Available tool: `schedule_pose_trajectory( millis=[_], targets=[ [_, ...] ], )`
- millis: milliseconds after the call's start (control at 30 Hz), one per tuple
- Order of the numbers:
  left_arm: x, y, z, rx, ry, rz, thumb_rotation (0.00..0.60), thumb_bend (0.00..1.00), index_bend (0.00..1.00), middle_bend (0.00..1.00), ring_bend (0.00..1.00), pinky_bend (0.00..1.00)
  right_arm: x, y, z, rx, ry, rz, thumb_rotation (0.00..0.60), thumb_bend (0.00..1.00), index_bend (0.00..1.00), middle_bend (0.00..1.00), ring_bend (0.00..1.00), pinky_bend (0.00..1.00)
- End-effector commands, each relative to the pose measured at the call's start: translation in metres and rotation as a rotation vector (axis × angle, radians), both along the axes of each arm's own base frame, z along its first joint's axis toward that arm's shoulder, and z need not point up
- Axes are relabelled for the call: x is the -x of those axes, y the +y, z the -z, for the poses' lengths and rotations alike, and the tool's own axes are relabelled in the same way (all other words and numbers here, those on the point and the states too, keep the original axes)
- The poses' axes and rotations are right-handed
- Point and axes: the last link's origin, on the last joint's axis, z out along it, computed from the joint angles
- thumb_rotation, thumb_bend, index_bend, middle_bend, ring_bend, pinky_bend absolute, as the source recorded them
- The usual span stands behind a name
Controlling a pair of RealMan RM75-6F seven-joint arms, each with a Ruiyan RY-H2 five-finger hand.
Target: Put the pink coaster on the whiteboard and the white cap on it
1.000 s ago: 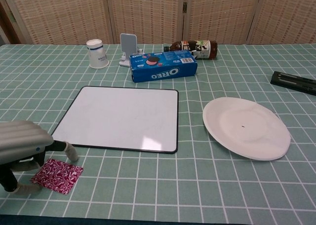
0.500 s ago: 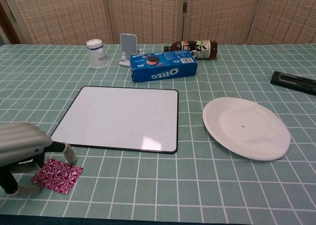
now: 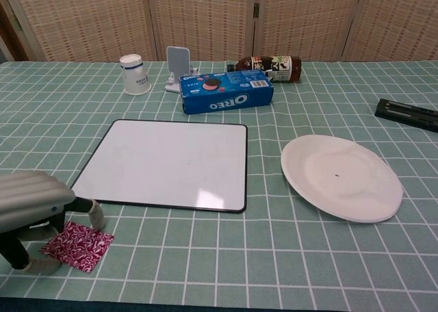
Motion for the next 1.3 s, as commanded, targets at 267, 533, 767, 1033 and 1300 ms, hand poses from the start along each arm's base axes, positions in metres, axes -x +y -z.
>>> schedule_pose_trajectory(
  millis=[267, 533, 767, 1033, 1300],
  targets=[
    [-0.001, 0.001, 0.003, 0.005, -0.002, -0.005, 0.600, 0.25, 0.34, 0.94, 0.96, 1.00, 0.001, 0.000, 0.000, -0.001, -0.001, 0.005, 0.600, 0.22, 0.16, 0.32, 0.28, 0.33],
    [-0.004, 0.004, -0.002, -0.011, -0.010, 0.002, 0.600, 0.25, 0.35, 0.94, 0.96, 1.00, 0.001, 0.000, -0.001, 0.003, 0.000, 0.002, 0.600, 0.22, 0.16, 0.32, 0.28, 0.33],
    [-0.007, 0.018, -0.016, -0.053, -0.010, 0.018, 0.600, 0.25, 0.35, 0.94, 0.96, 1.00, 0.000, 0.000, -0.001, 0.000, 0.002, -0.003, 0.600, 0.22, 0.16, 0.32, 0.28, 0.33],
    [-0.029, 0.059, -0.037, -0.119, -0.045, 0.038, 0.600, 0.25, 0.34, 0.94, 0.96, 1.00, -0.001, -0.002, -0.001, -0.002, 0.000, -0.009, 0.600, 0.22, 0.16, 0.32, 0.28, 0.33],
    [-0.055, 0.097, -0.035, -0.119, -0.064, 0.042, 0.600, 0.25, 0.33, 0.94, 0.96, 1.00, -0.003, -0.006, -0.001, -0.008, 0.004, -0.018, 0.600, 0.22, 0.16, 0.32, 0.29, 0.34]
  ],
)
